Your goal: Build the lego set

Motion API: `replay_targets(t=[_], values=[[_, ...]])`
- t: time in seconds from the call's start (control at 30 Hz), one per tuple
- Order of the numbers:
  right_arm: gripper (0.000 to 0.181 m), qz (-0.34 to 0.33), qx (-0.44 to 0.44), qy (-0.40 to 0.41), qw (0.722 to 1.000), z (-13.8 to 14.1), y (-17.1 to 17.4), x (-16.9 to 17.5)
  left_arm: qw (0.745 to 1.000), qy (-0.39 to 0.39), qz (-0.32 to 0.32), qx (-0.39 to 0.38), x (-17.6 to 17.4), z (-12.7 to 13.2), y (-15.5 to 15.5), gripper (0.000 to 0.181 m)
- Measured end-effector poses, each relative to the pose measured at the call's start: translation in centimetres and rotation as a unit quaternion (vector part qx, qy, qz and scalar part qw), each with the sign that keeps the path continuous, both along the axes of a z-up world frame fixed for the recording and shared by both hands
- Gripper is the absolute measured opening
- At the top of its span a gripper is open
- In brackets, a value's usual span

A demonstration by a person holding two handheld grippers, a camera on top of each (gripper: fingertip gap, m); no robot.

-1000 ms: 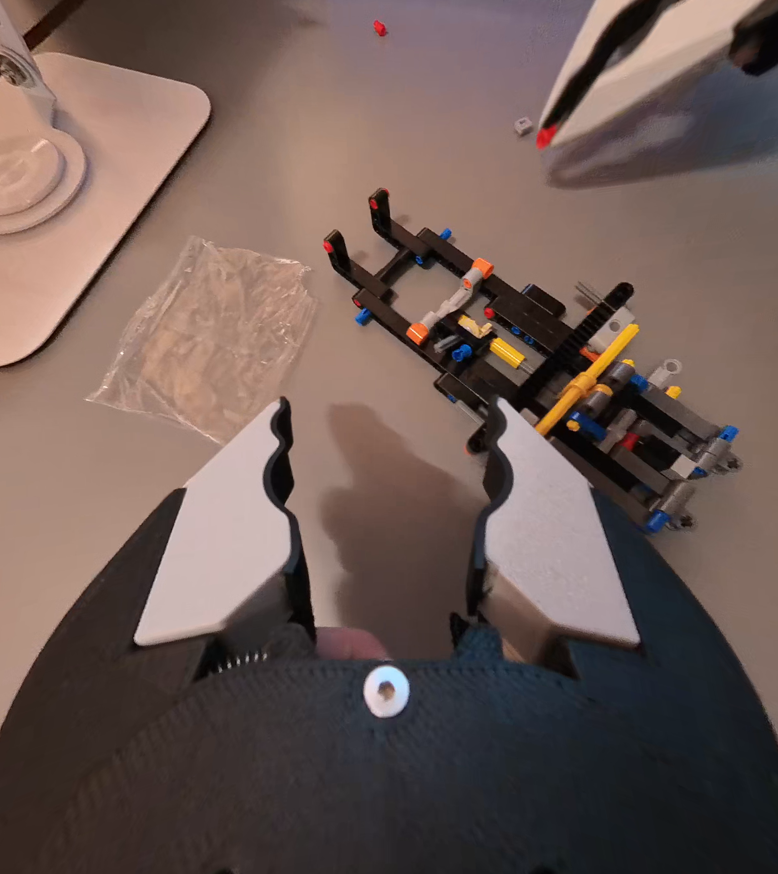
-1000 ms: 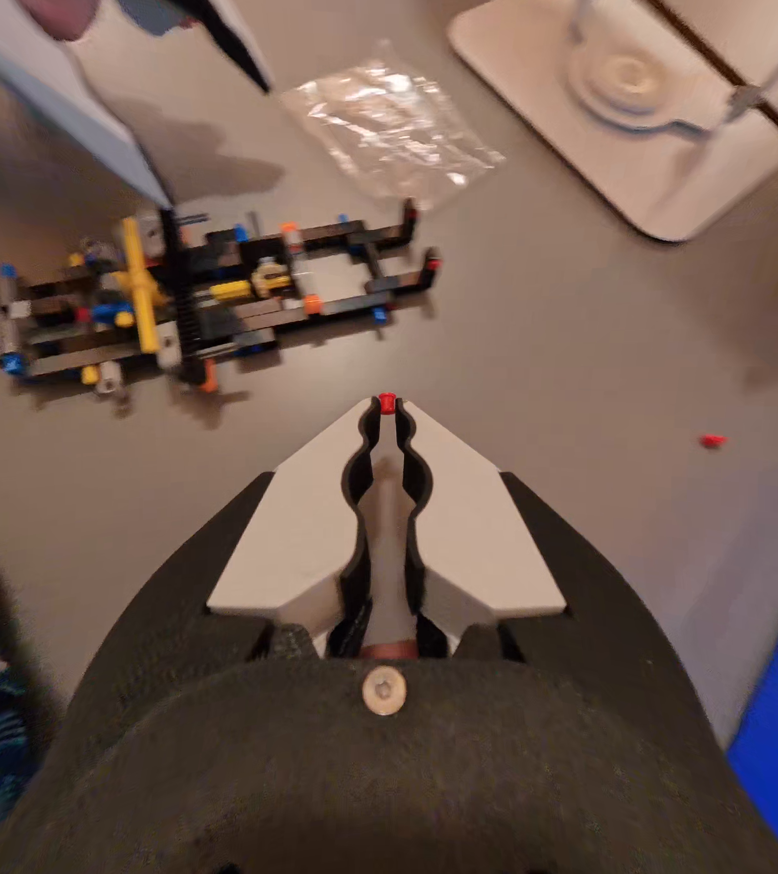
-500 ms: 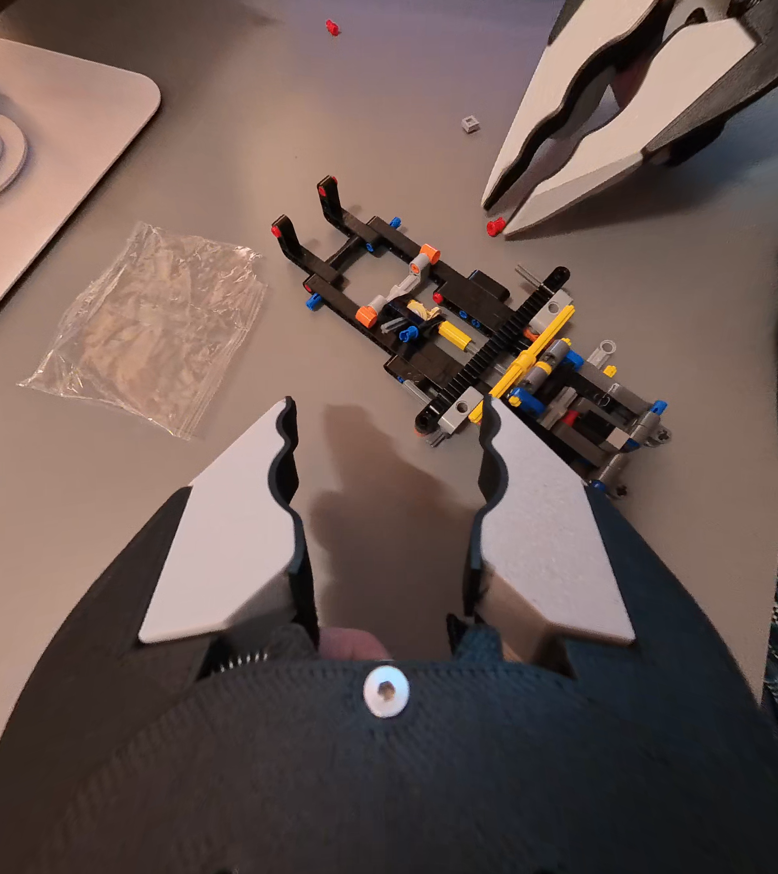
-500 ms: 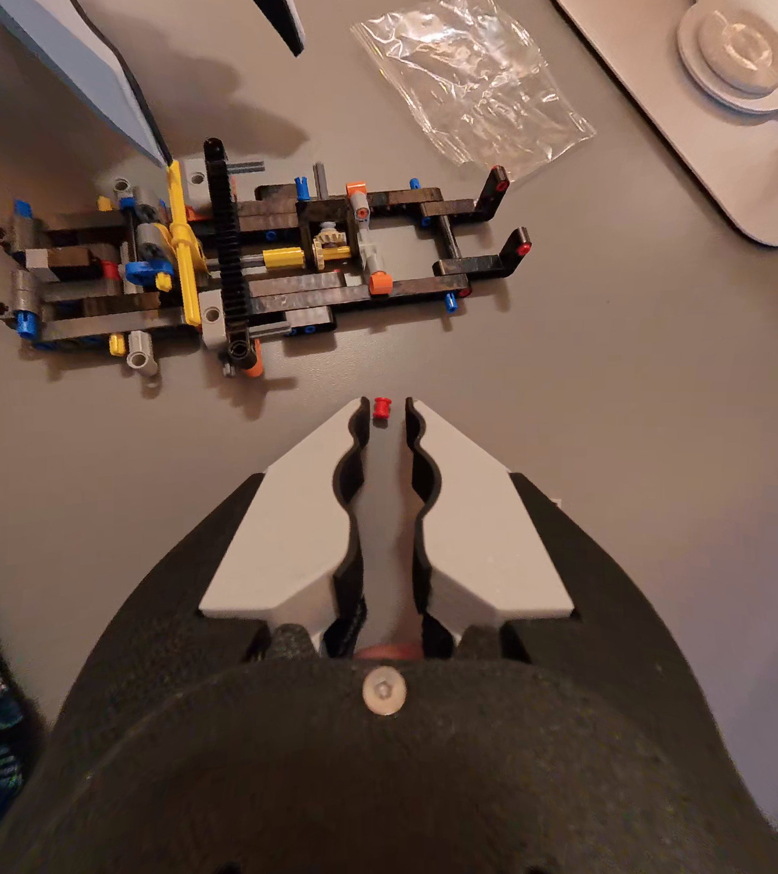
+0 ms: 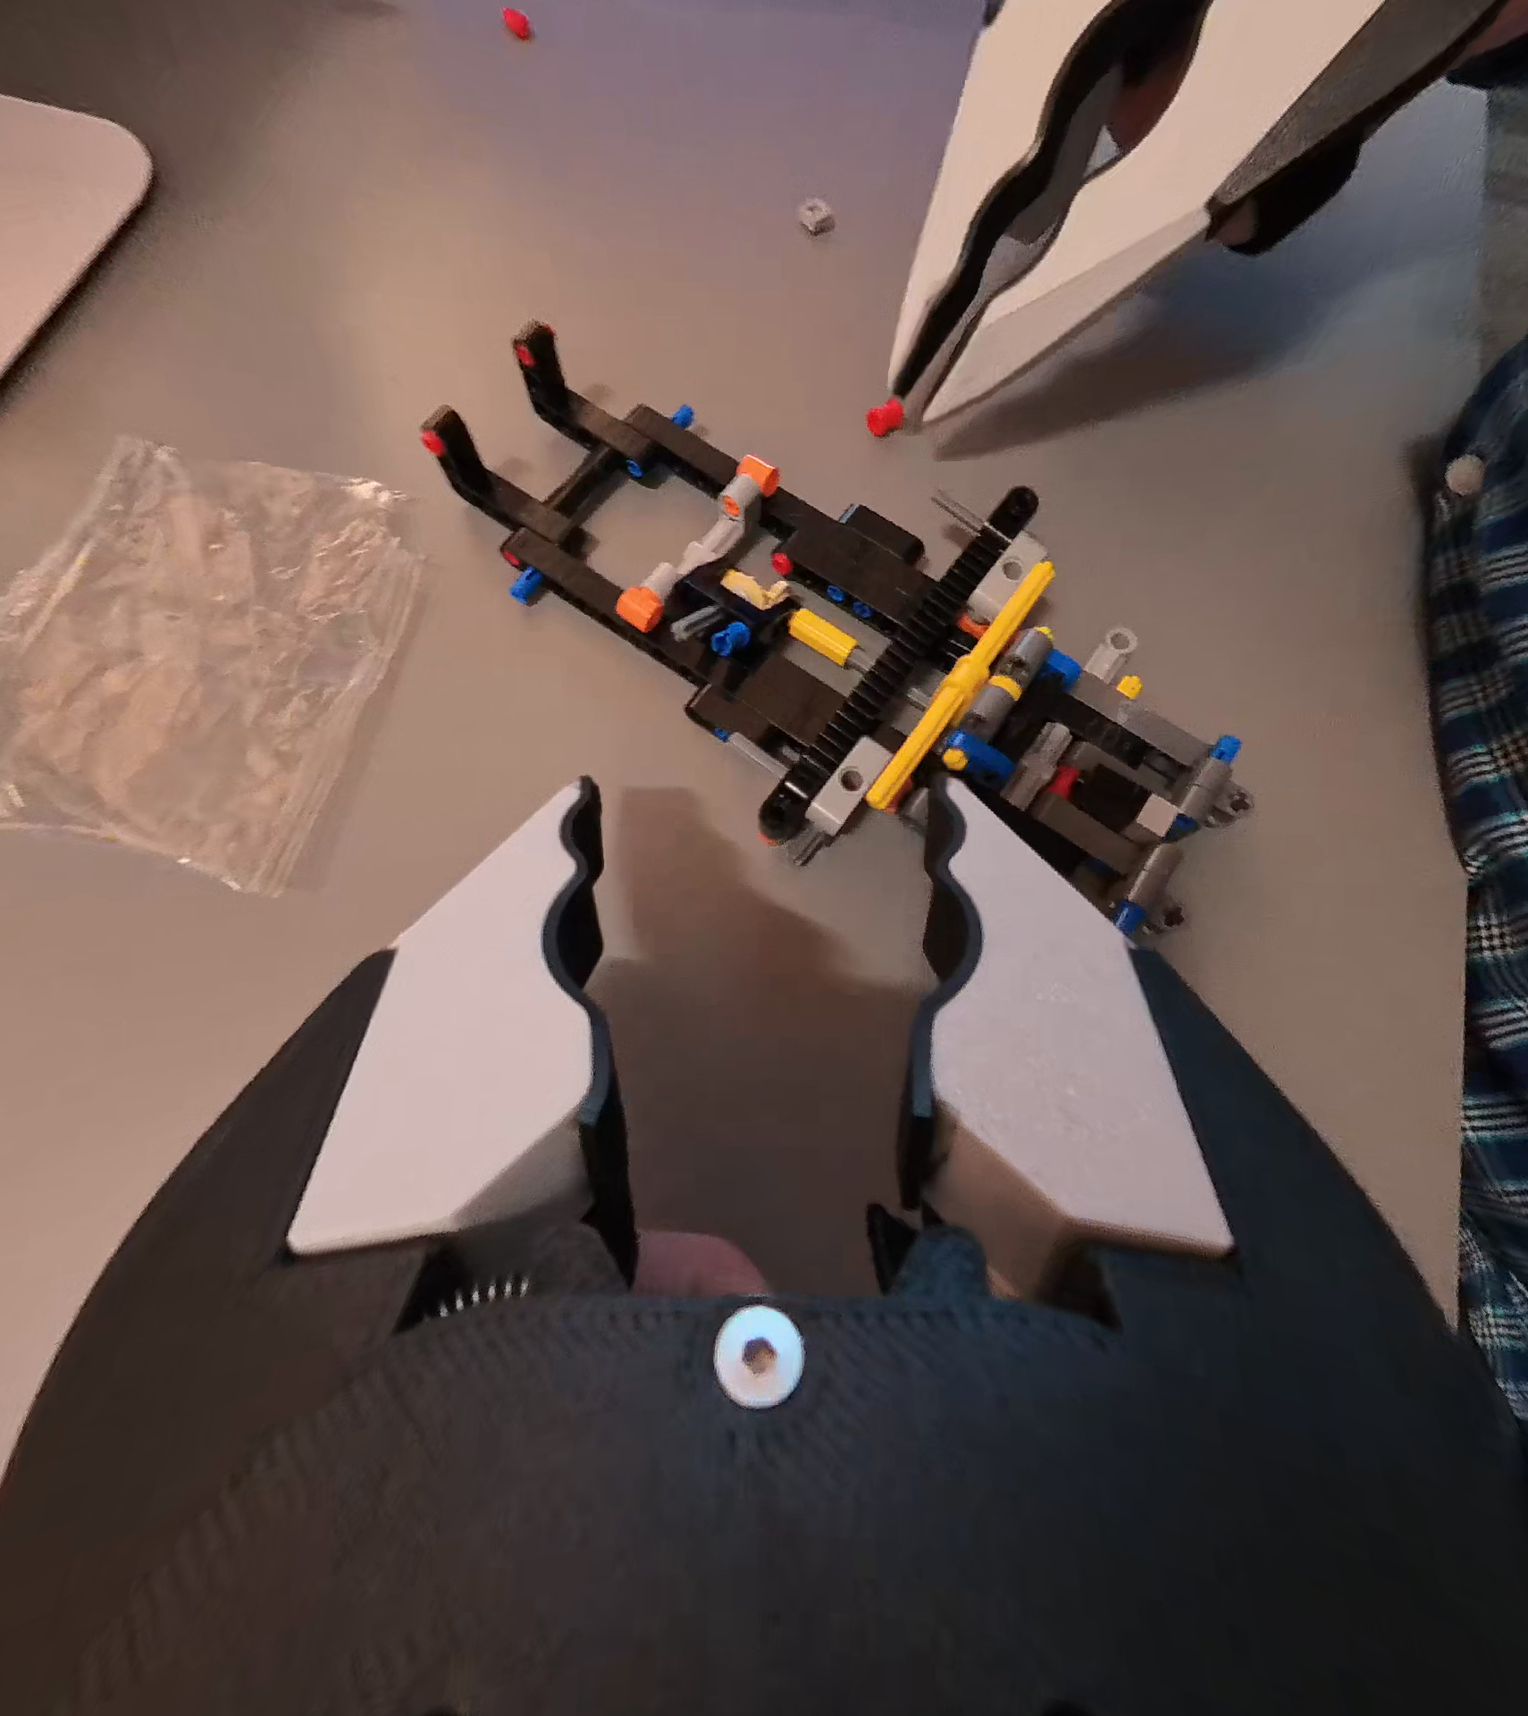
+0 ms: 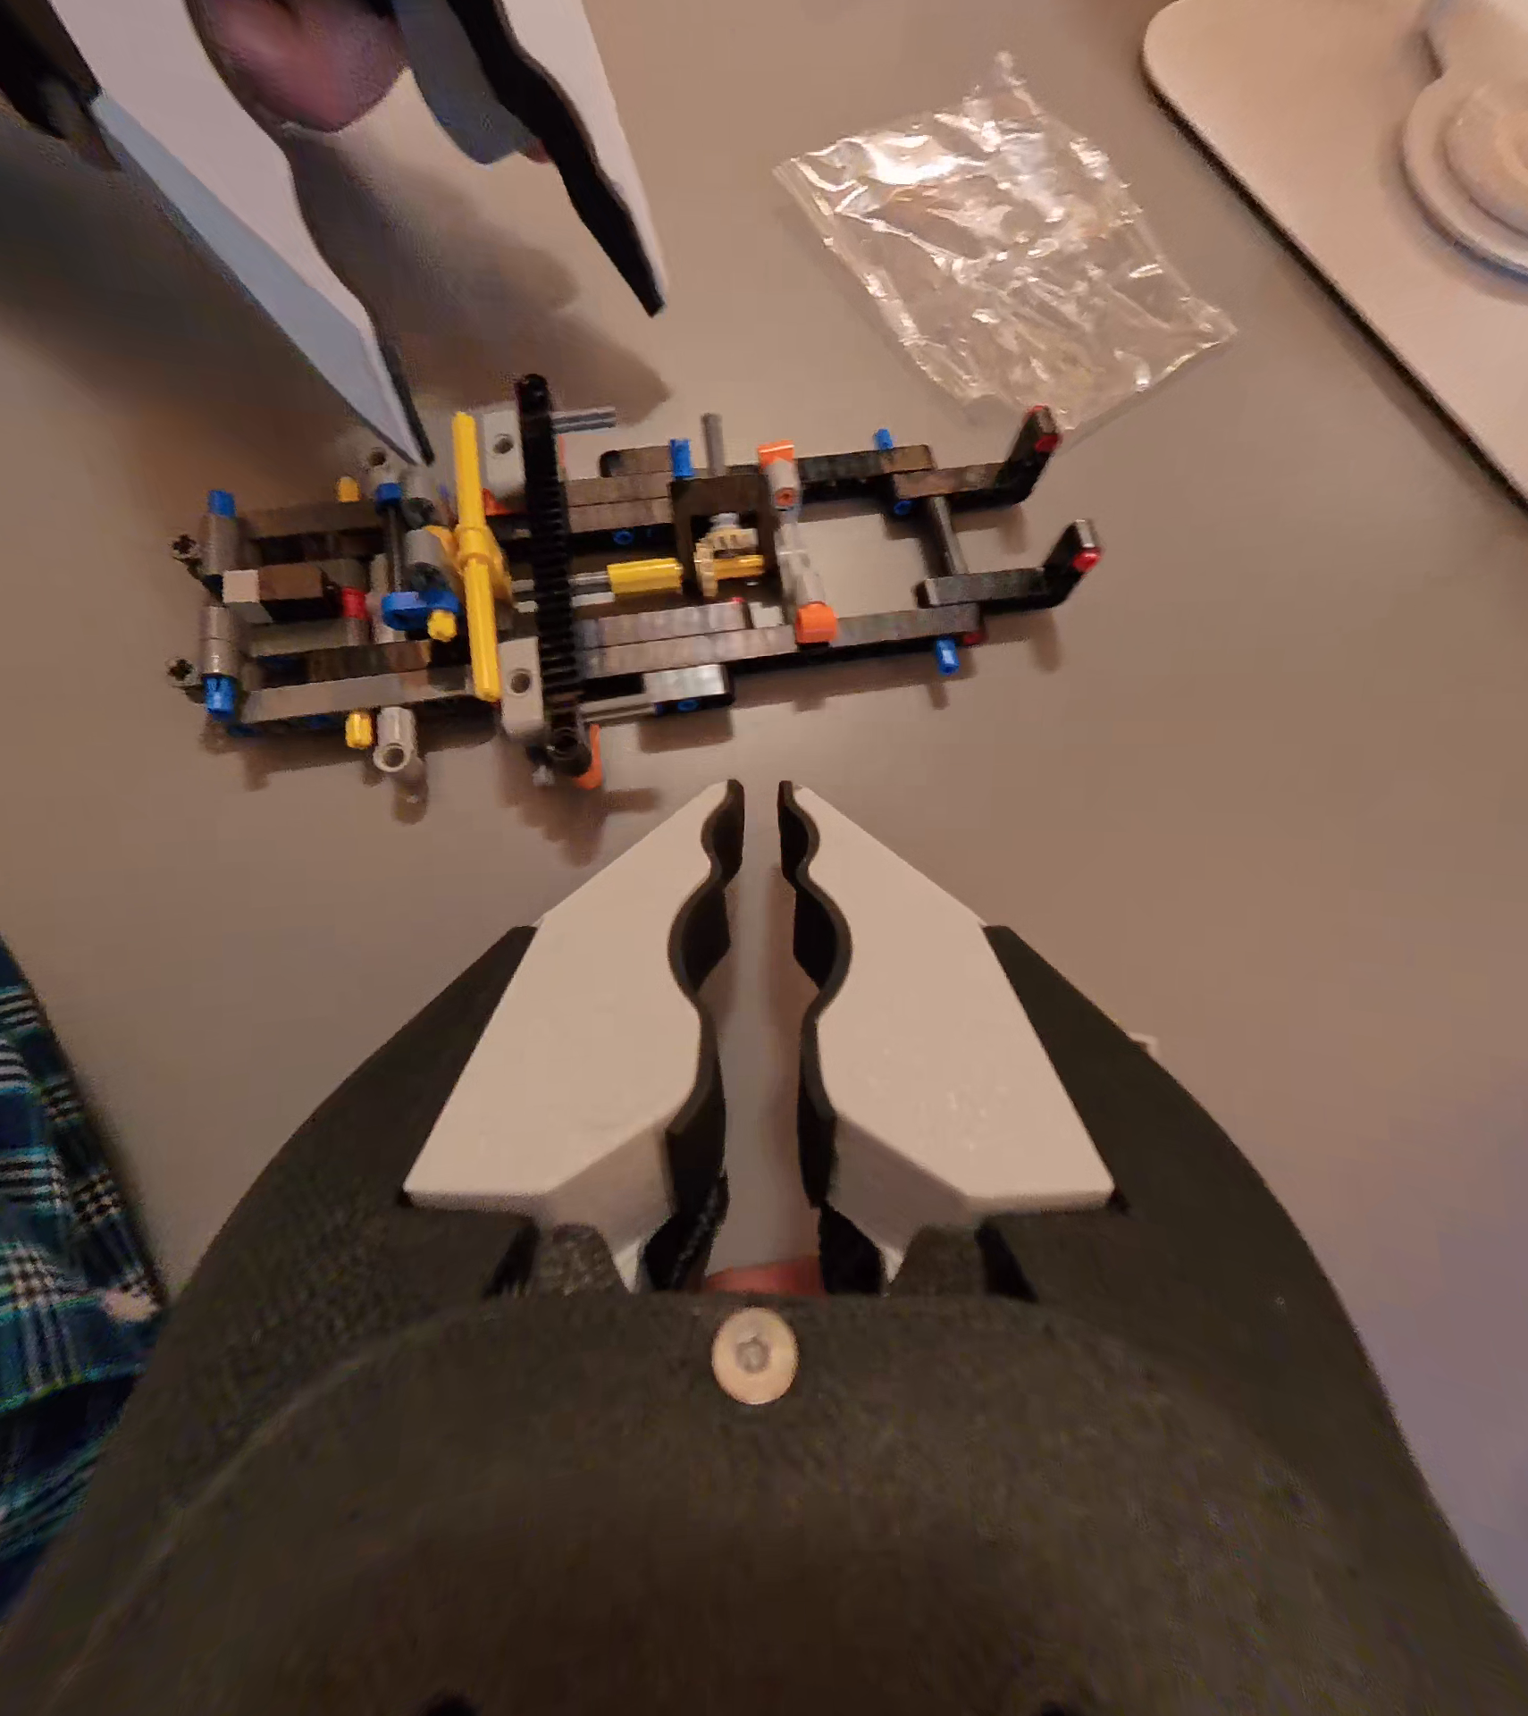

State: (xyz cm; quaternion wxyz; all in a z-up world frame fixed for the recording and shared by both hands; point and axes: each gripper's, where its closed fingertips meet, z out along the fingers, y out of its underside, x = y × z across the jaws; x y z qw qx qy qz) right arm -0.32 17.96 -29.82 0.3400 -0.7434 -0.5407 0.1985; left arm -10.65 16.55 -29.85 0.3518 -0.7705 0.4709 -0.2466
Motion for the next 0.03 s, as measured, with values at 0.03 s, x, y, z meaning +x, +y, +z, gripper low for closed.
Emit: replay_targets(t=[0.03], values=[[0.004, 0.005, -0.008, 0.0, 1.0, -0.27, -0.28, -0.33, 1.0, 0.002, -0.008, -0.009, 0.16, -0.25, -0.26, 0.067]])
